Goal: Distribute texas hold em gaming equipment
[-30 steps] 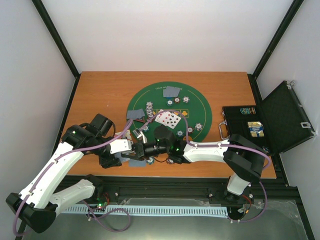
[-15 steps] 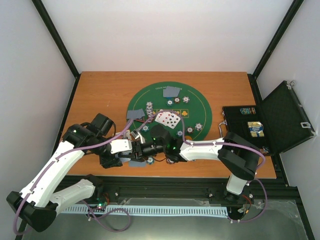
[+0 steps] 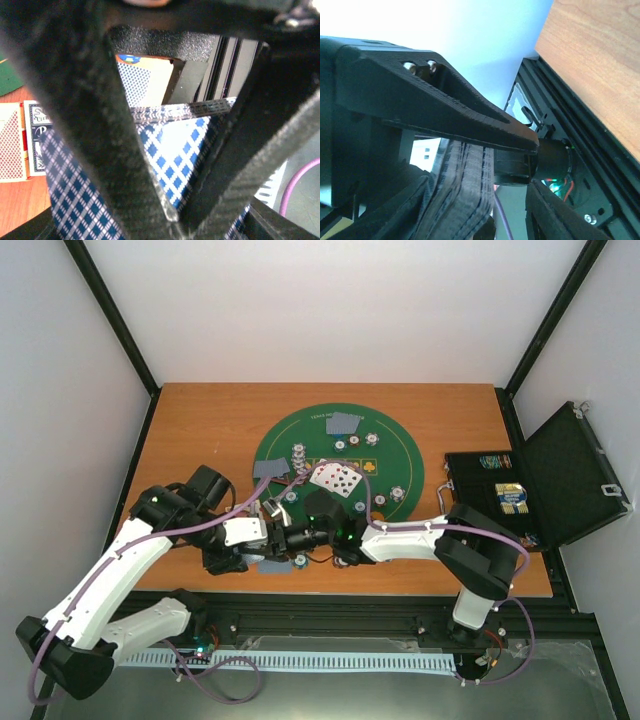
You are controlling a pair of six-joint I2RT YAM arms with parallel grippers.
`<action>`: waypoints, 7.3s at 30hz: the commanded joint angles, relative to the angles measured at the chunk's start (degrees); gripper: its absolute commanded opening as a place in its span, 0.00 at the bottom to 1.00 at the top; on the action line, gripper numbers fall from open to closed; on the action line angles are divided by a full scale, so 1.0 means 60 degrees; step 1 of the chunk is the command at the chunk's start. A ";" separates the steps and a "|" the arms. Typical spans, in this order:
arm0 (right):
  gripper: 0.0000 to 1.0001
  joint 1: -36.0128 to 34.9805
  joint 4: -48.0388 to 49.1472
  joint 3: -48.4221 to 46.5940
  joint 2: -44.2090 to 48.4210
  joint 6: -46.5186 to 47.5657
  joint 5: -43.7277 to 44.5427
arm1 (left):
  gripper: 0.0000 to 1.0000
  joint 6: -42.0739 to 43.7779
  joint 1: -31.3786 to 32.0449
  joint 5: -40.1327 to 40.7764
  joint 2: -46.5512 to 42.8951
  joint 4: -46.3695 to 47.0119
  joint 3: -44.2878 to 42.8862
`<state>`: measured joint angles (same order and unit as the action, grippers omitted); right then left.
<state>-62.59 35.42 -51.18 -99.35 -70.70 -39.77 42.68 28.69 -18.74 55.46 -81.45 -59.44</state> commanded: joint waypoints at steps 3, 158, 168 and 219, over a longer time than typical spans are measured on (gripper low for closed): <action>0.45 0.0455 -0.2576 0.0508 0.0271 0.0868 0.0900 | 0.36 0.0128 0.0023 -0.0456 -0.0113 -0.0313 -0.0611; 0.26 0.0564 -0.2024 0.1027 0.2110 0.0577 0.1222 | 0.39 0.0009 0.0023 -0.0408 -0.0081 -0.0580 -0.0899; 0.06 0.0799 -0.2425 0.1163 0.2575 0.0697 0.1254 | 0.39 0.0023 0.0023 -0.0079 -0.0116 -0.0314 -0.0527; 0.57 0.8571 -1.0310 -0.3245 -0.0501 0.7198 0.1347 | 1.00 0.2672 -0.5675 0.1913 0.3268 0.4160 0.1892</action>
<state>-11.60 -22.63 -68.64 -108.03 -29.41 -33.74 59.61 -4.78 -4.38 77.67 -51.00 -42.00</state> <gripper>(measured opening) 0.462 0.998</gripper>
